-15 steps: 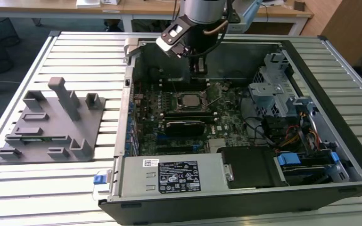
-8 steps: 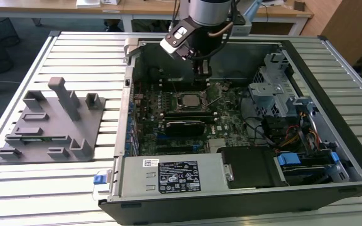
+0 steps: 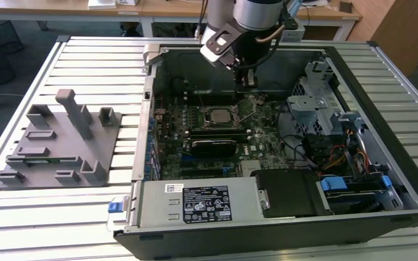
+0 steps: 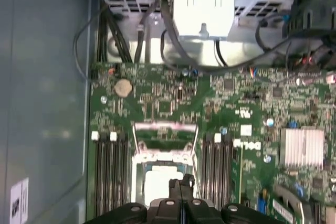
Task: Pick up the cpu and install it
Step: 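Close the cpu cover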
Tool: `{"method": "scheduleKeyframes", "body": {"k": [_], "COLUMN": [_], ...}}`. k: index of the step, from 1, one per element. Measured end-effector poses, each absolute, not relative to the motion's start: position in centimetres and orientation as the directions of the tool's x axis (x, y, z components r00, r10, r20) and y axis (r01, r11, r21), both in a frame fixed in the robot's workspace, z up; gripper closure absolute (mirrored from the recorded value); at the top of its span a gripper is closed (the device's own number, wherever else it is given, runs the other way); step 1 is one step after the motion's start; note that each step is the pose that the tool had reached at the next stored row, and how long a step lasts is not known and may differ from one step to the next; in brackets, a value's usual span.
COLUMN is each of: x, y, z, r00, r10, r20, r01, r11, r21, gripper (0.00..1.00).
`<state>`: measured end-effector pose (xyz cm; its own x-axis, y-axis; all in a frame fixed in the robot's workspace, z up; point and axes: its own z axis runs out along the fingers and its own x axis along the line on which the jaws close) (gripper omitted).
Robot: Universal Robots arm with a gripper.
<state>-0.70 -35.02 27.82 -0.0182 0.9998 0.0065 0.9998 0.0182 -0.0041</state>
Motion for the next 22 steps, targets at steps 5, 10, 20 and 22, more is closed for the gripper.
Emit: {"method": "scheduleKeyframes", "body": {"k": [5, 10, 20, 22], "x": [0.8, 1.7, 3.9, 4.3], "y": [-35.0, -35.0, -34.7, -34.5], "z": [27.8, 27.8, 27.4, 27.2], "r00": [-0.018, -0.018, -0.019, -0.019], "r10": [1.0, 1.0, 1.0, 1.0], "r20": [0.007, 0.006, 0.006, 0.005], "r01": [1.0, 1.0, 1.0, 1.0], "r11": [0.018, 0.018, 0.019, 0.019], "r21": [-0.004, -0.004, -0.005, -0.006], "gripper": [0.89, 0.89, 0.89, 0.89]}}
